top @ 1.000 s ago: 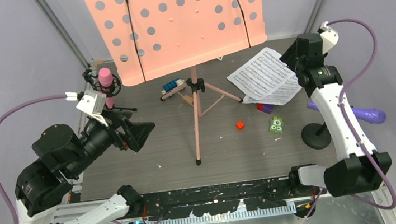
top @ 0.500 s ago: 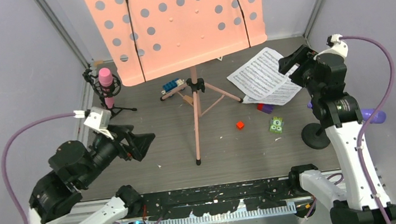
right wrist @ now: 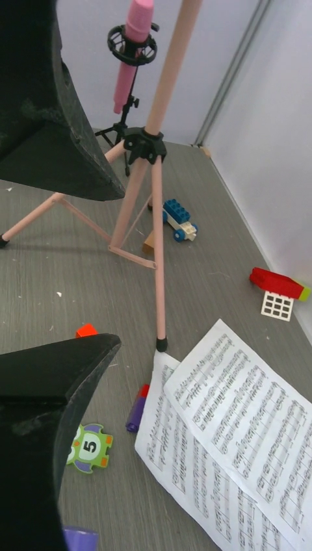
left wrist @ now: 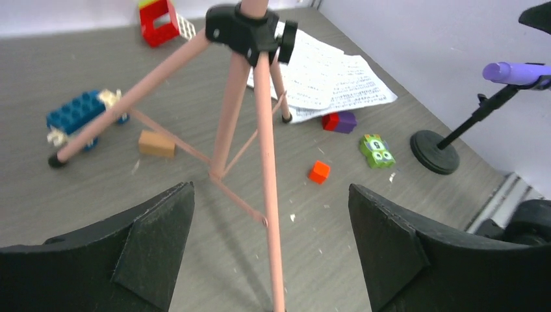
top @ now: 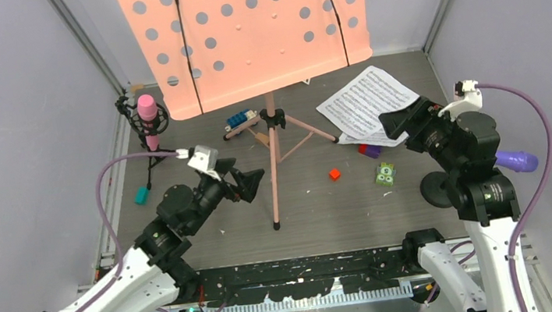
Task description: Pack up the instrument practice props
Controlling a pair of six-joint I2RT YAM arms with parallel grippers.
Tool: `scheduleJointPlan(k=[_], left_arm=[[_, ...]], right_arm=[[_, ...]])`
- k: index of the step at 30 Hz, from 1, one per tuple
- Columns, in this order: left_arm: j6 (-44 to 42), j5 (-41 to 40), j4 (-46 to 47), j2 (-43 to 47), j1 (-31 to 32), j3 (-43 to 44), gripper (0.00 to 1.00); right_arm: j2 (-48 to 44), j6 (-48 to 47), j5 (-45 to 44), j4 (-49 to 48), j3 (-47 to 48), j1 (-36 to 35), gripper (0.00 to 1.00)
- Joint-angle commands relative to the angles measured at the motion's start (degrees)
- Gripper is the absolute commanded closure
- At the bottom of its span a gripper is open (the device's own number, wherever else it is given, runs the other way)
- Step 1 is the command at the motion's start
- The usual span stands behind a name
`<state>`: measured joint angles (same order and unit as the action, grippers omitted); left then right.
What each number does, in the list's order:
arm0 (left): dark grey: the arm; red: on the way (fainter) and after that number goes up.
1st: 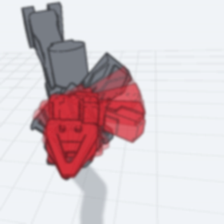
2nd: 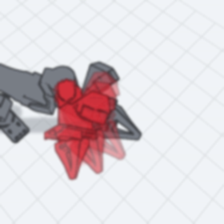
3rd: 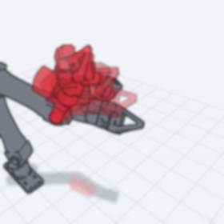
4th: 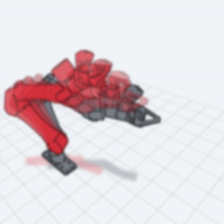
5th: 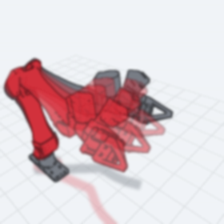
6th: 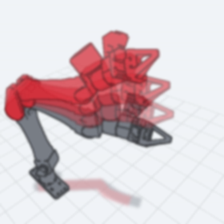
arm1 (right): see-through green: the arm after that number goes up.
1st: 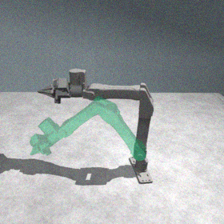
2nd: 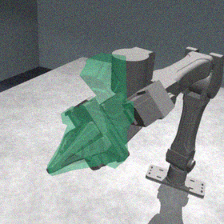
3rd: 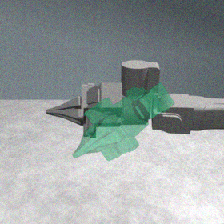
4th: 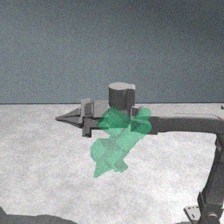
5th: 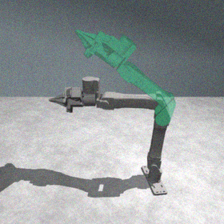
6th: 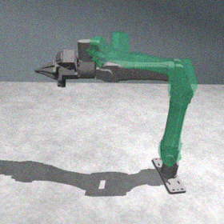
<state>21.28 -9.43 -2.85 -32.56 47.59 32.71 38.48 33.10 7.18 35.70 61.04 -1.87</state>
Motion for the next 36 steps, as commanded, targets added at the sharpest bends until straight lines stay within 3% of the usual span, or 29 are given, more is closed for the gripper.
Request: scheduleJointPlan(k=[1,7,14,22,36], left_arm=[[-10.4,0.8,28.4,-5.9,-0.1,-0.5,0.1],[-17.4,11.9,40.9,-16.6,-2.6,0.9,0.15],[-7.7,28.4,54.1,-26.4,-15.9,1.8,0.17],[-3.4,44.2,63.6,-35.8,-23.4,6.8,0.22],[-6.1,55.3,58.9,-47.7,-26.4,18.3,0.27]], right_arm=[[-3.1,-0.3,4.7,3.3,-0.4,0.2,0.21],[-6.6,0.2,8.6,5.8,-2.2,0.2,0.21],[-9.2,-0.7,9.2,9.4,-2.3,0.2,0.2],[-10.1,-1.5,10.1,11.6,-1.7,0.2,0.2],[-11.2,-1.1,10.8,13.3,-1.0,0.2,0.19]])
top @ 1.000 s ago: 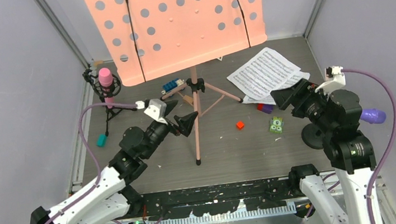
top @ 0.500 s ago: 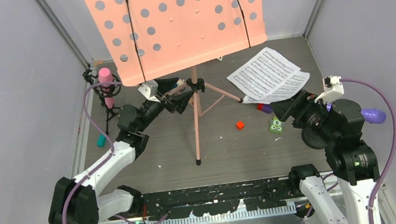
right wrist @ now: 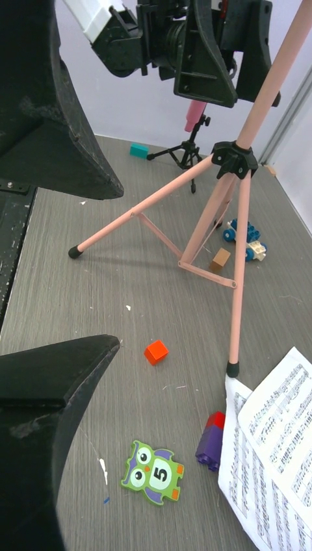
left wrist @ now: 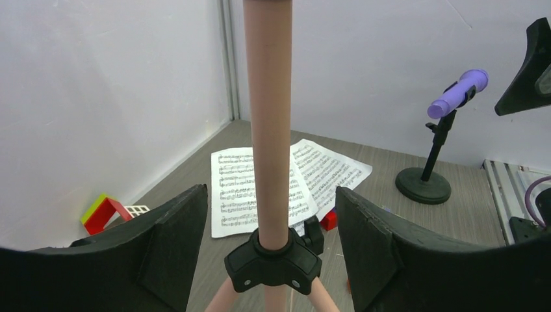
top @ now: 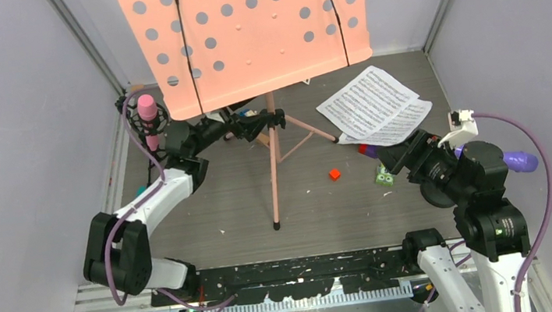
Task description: Pack up the instrument practice props
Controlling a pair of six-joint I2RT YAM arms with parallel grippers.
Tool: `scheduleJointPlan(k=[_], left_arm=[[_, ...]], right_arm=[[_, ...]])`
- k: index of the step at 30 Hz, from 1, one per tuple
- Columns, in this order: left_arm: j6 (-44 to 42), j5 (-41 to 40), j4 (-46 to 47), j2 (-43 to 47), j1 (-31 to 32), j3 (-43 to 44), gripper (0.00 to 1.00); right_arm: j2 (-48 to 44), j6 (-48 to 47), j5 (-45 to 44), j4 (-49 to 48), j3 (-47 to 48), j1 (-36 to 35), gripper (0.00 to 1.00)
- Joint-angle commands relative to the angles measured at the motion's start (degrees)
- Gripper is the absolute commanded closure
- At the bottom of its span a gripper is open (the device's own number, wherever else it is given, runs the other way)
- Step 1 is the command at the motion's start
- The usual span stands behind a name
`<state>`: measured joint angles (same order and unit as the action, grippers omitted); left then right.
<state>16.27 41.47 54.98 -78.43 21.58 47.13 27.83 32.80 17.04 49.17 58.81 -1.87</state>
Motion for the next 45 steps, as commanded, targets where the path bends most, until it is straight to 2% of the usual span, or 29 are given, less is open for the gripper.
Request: scheduleJointPlan(k=[1,6,8,17,31,40,45], left_arm=[[-1.1,4.9,0.4,-2.6,-0.4,4.6,0.28],[0.0,8.8,-3.5,-5.8,-0.5,9.0,0.43],[0.3,9.9,-4.9,-6.7,-0.4,10.3,0.46],[-4.9,10.4,-15.0,-7.5,-0.4,13.0,0.48],[-7.4,10.6,-18.3,-9.5,-0.4,14.1,0.57],[-9.4,11.5,-22.0,-9.8,-0.4,15.3,0.75],[-12.3,12.6,-28.9,-10.3,-0.3,17.5,1.0]], right_arm=[[-0.6,-0.9,1.0,0.0,1.2,0.2,0.19],[-0.6,-1.1,1.0,0.3,1.1,0.2,0.19],[-0.8,-1.2,0.9,0.5,1.0,0.2,0.19],[-1.1,-1.4,0.9,0.8,0.7,0.1,0.19],[-1.2,-1.5,1.0,0.8,0.4,0.2,0.18],[-1.5,-1.5,0.8,1.2,0.2,0.2,0.18],[-1.5,-1.5,0.6,1.4,0.3,0.2,0.18]])
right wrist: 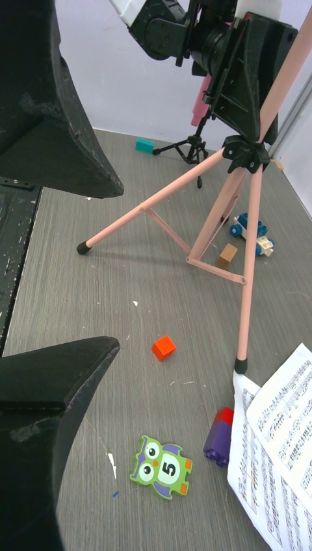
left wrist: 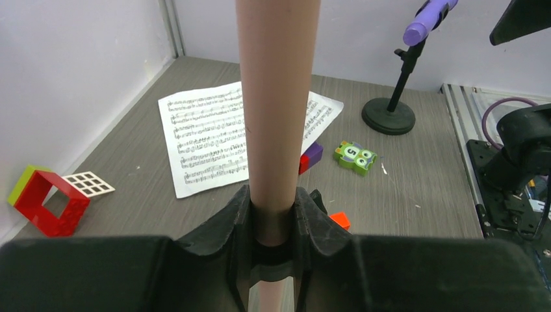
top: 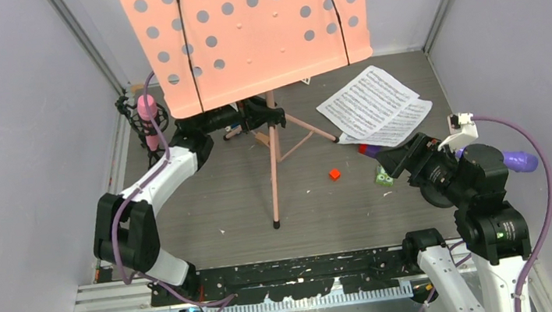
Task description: Pack up the instrument practice props
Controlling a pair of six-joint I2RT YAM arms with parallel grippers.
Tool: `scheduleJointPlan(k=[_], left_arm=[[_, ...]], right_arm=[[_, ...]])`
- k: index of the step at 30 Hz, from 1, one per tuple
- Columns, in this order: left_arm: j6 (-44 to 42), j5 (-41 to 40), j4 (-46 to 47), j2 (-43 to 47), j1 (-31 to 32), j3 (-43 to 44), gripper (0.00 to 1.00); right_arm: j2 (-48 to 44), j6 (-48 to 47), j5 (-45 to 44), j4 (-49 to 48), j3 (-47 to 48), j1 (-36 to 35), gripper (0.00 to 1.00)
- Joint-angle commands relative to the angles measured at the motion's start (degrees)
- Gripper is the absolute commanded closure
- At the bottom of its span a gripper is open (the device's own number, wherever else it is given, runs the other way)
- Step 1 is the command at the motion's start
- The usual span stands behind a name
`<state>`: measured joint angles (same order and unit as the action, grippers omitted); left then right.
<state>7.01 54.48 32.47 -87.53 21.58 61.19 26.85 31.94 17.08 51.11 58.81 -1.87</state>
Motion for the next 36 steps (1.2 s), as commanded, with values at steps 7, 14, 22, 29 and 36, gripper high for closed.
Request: scheduleJointPlan(k=[7,14,22,29,36], left_arm=[[-4.8,0.5,-12.7,-1.8,-0.1,5.6,1.0],[-5.6,-0.2,-16.2,0.2,0.0,4.3,1.0],[-5.2,-4.2,-13.9,2.3,0.0,0.8,1.0],[-5.4,-4.0,-12.8,1.9,0.1,0.7,1.0],[-6.7,-3.9,-13.8,2.7,0.4,0.0,1.0]], right_arm=[[-0.1,0.9,3.8,-1.7,0.7,0.1,0.15],[2.9,12.0,14.3,-12.3,-5.5,0.2,0.15],[8.0,36.3,14.4,-40.2,-15.9,-0.5,0.37],[15.0,42.8,-5.1,-45.6,-13.8,-14.5,0.42],[32.0,52.6,-13.9,-49.1,-8.0,-28.6,0.43]])
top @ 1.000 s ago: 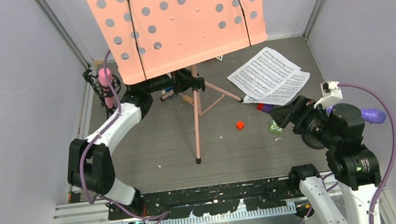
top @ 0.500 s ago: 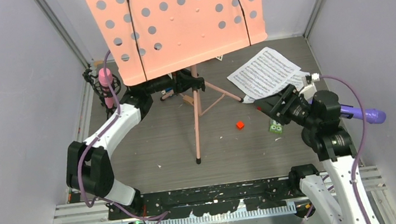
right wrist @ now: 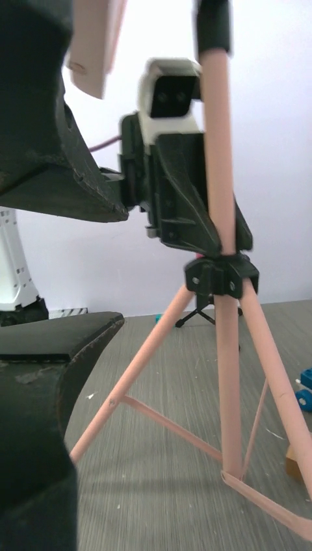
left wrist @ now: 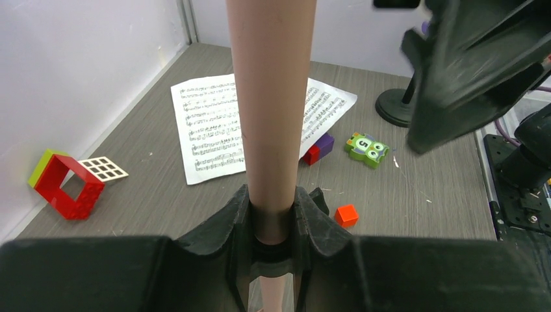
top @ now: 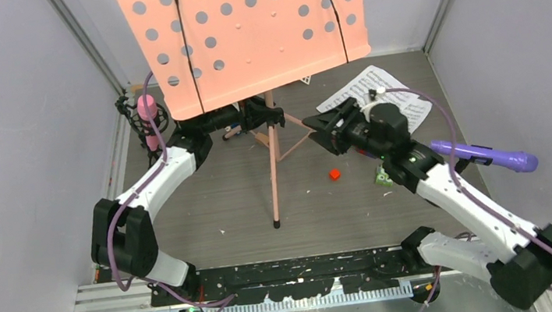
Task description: Pack up the instrument practice props
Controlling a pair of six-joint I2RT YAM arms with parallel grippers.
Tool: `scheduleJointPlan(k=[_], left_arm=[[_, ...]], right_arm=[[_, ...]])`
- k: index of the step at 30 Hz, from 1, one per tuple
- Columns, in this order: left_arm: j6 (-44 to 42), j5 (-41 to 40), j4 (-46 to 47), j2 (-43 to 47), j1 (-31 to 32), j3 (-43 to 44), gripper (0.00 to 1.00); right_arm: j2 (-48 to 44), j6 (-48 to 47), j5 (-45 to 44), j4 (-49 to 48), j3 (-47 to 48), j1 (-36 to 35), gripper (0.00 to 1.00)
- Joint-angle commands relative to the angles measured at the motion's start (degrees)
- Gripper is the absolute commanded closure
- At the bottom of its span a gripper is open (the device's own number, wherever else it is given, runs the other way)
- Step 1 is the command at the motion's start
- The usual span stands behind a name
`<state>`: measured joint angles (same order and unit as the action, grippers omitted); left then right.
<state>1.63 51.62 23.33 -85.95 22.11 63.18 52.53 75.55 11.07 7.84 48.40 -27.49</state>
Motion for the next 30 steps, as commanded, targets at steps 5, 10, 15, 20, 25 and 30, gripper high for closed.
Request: scheduleJointPlan(k=[5,10,15,20,25,30], left_arm=[[-4.7,-1.7,-7.0,1.9,0.1,-2.0,1.0],[-4.4,-1.4,-7.1,1.1,0.5,-1.7,1.0],[-4.3,-1.2,-6.9,0.9,0.7,-1.5,1.0],[-4.2,-1.3,-6.8,0.9,0.7,-1.7,1.0],[-4.3,-1.1,-6.9,0.7,0.8,-1.6,1.0],[-4.3,-1.1,-7.0,0.6,0.9,-1.5,1.0]], right_arm=[[10.7,19.8,-10.9,-13.5,0.1,-3.5,0.48],[13.3,25.5,-12.9,-15.8,0.5,-3.6,0.43],[16.3,27.8,-10.4,-15.9,2.5,-3.7,0.36],[18.4,29.1,-8.6,-16.4,3.0,-4.8,0.37],[20.3,30.6,-7.7,-19.4,2.0,-7.1,0.44],[21.4,31.3,-7.3,-20.9,1.7,-8.3,0.46]])
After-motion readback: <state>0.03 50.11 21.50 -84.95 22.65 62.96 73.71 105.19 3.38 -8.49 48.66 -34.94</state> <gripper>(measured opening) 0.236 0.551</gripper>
